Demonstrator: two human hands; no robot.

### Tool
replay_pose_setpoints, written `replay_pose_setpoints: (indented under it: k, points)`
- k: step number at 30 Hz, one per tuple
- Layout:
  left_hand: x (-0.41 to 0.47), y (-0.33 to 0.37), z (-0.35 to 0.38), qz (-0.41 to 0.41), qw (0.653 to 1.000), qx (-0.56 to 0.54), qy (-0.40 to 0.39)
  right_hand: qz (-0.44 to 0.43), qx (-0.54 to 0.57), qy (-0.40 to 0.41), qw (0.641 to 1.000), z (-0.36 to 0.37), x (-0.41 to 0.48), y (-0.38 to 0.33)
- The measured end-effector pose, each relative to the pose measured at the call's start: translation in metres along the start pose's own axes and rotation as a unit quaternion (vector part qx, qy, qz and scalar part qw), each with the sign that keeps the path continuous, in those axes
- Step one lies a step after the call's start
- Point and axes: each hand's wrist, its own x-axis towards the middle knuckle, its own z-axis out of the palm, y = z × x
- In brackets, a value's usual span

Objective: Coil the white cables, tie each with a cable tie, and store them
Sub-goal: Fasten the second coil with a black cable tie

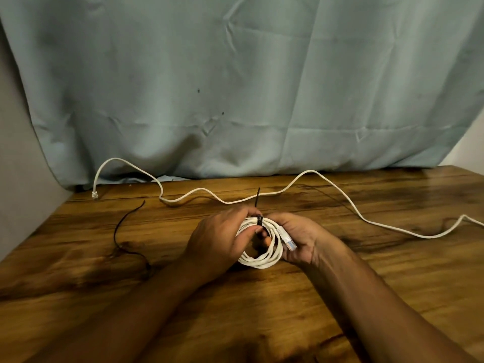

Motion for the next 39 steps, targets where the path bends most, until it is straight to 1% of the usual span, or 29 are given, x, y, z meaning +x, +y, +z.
replay_pose_setpoints:
  k: [2, 4, 5, 6, 8, 9, 10, 14, 17, 22, 29, 31, 32, 33, 34, 36, 37, 38, 39]
  points:
    - [0.000, -0.002, 0.001, -0.007, 1.000, 0.000, -0.019, -0.050, -0.062, 0.046, 0.996, 0.002, -0.001, 0.003]
    - [0.000, -0.006, 0.003, -0.021, 0.999, -0.008, -0.032, -0.141, -0.112, 0.113, 0.977, 0.000, 0.002, 0.006]
    - [0.000, -0.010, 0.004, -0.030, 0.999, -0.013, -0.034, -0.174, -0.118, 0.112, 0.971, -0.002, 0.004, 0.006]
    - [0.000, -0.013, 0.004, -0.040, 0.998, -0.017, -0.035, -0.193, -0.120, 0.076, 0.971, -0.001, 0.004, 0.005]
    - [0.000, -0.019, 0.004, -0.059, 0.997, -0.022, -0.038, -0.206, -0.103, -0.010, 0.973, 0.001, 0.000, 0.004]
    - [0.000, -0.021, 0.004, -0.065, 0.996, -0.033, -0.041, -0.206, -0.098, -0.036, 0.973, 0.003, -0.003, 0.004]
    - [0.000, -0.022, 0.003, -0.069, 0.996, -0.047, -0.044, -0.204, -0.099, -0.045, 0.973, 0.004, -0.004, 0.003]
    - [0.001, -0.023, 0.003, -0.075, 0.992, -0.091, -0.040, -0.193, -0.093, -0.045, 0.976, 0.002, -0.002, 0.003]
    - [0.002, -0.022, 0.002, -0.080, 0.986, -0.139, -0.047, -0.216, -0.122, -0.027, 0.968, 0.002, 0.001, 0.006]
    - [0.003, -0.020, -0.001, -0.111, 0.972, -0.195, -0.075, -0.237, -0.110, -0.011, 0.965, 0.006, 0.006, 0.010]
    - [0.004, -0.023, -0.001, -0.127, 0.965, -0.224, -0.056, -0.274, -0.101, -0.005, 0.956, 0.008, 0.007, 0.015]
    - [0.004, -0.024, -0.001, -0.131, 0.962, -0.234, -0.051, -0.300, -0.131, -0.001, 0.945, 0.009, 0.008, 0.017]
    - [0.005, -0.024, -0.001, -0.134, 0.960, -0.239, -0.051, -0.317, -0.160, 0.009, 0.935, 0.009, 0.009, 0.018]
    - [0.005, -0.026, 0.000, -0.136, 0.959, -0.242, -0.052, -0.342, -0.201, 0.028, 0.917, 0.008, 0.010, 0.019]
    - [0.005, -0.027, 0.001, -0.139, 0.958, -0.245, -0.053, -0.377, -0.258, 0.057, 0.888, 0.008, 0.011, 0.018]
    - [0.005, -0.030, 0.004, -0.146, 0.954, -0.255, -0.052, -0.449, -0.374, 0.116, 0.803, 0.007, 0.011, 0.015]
    - [0.006, -0.031, 0.005, -0.150, 0.952, -0.263, -0.049, -0.478, -0.408, 0.128, 0.767, 0.008, 0.010, 0.014]
    - [0.006, -0.031, 0.005, -0.154, 0.949, -0.270, -0.044, -0.501, -0.426, 0.128, 0.743, 0.009, 0.007, 0.012]
    - [0.006, -0.032, 0.006, -0.157, 0.947, -0.277, -0.043, -0.515, -0.434, 0.127, 0.729, 0.009, 0.006, 0.011]
